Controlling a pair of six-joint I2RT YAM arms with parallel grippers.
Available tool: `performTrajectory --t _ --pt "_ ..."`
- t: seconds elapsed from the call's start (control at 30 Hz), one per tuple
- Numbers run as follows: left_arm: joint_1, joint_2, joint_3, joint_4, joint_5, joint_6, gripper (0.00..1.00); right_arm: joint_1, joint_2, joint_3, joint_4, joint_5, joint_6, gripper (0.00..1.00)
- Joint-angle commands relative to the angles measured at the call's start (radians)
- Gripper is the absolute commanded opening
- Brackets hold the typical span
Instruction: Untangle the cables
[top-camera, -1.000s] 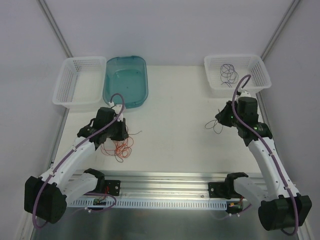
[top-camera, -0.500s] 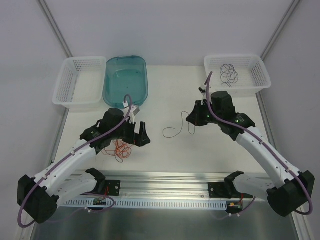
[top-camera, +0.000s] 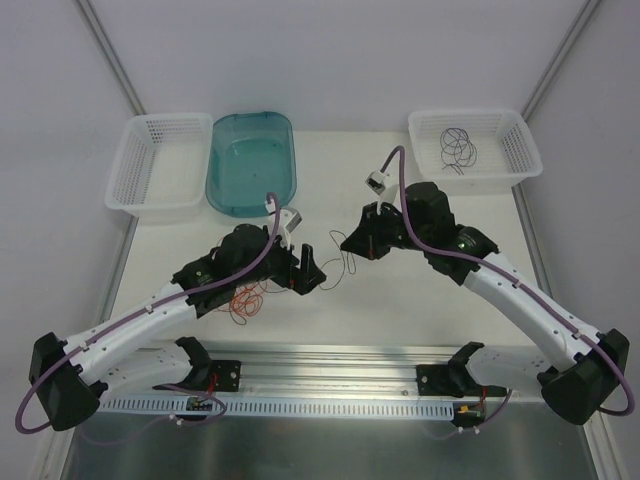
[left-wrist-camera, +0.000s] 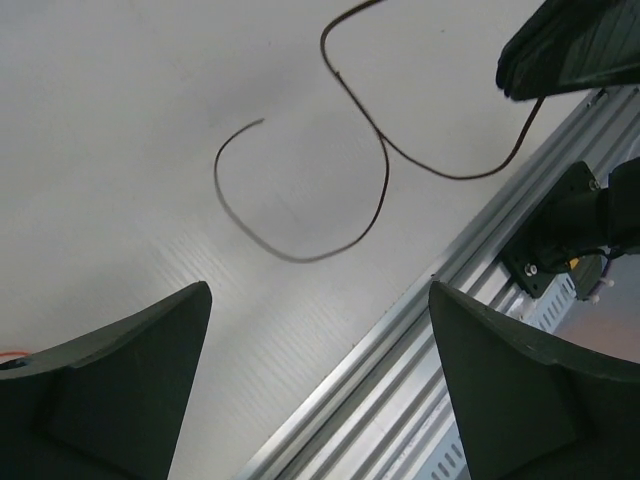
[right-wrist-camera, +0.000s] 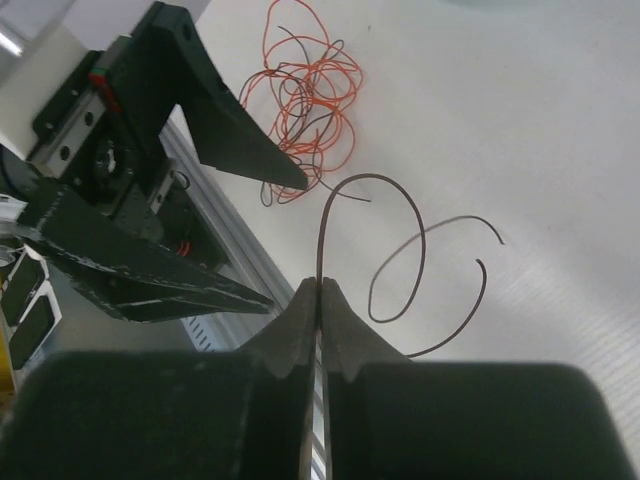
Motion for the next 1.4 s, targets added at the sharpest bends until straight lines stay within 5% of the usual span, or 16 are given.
performTrajectory --t 0.0,0.33,0.5,0.8,1.07,1.17,1.37 --pt "-0.036 0.033 -0.023 0.177 -0.067 0.004 0.90 0.020 0.001 0.049 0.105 -0.077 0.040 0.01" --pt "-0.096 0.132 -0.081 0.396 -0.088 0.018 0.75 0.054 0.009 0.055 0.164 -0.108 0.077 0.01" --pt "-0.100 0.172 -0.100 0.475 -0.090 -0.002 0.53 0.066 0.009 0.051 0.181 -0.114 0.090 0.01" --pt "-0.105 0.176 -0.123 0.567 -0.075 -0.037 0.38 0.069 -0.002 0.028 0.187 -0.103 0.098 0.01" --pt "-0.105 0.109 -0.170 0.574 -0.166 -0.052 0.00 0.066 -0.006 0.014 0.156 -0.071 0.075 0.02" --pt "-0.105 0.078 -0.179 0.552 -0.226 -0.056 0.00 0.067 -0.011 0.011 0.107 -0.033 0.051 0.06" --pt "-0.103 0.026 -0.126 0.438 -0.334 -0.011 0.00 0.067 -0.039 -0.012 0.043 0.050 0.009 0.34"
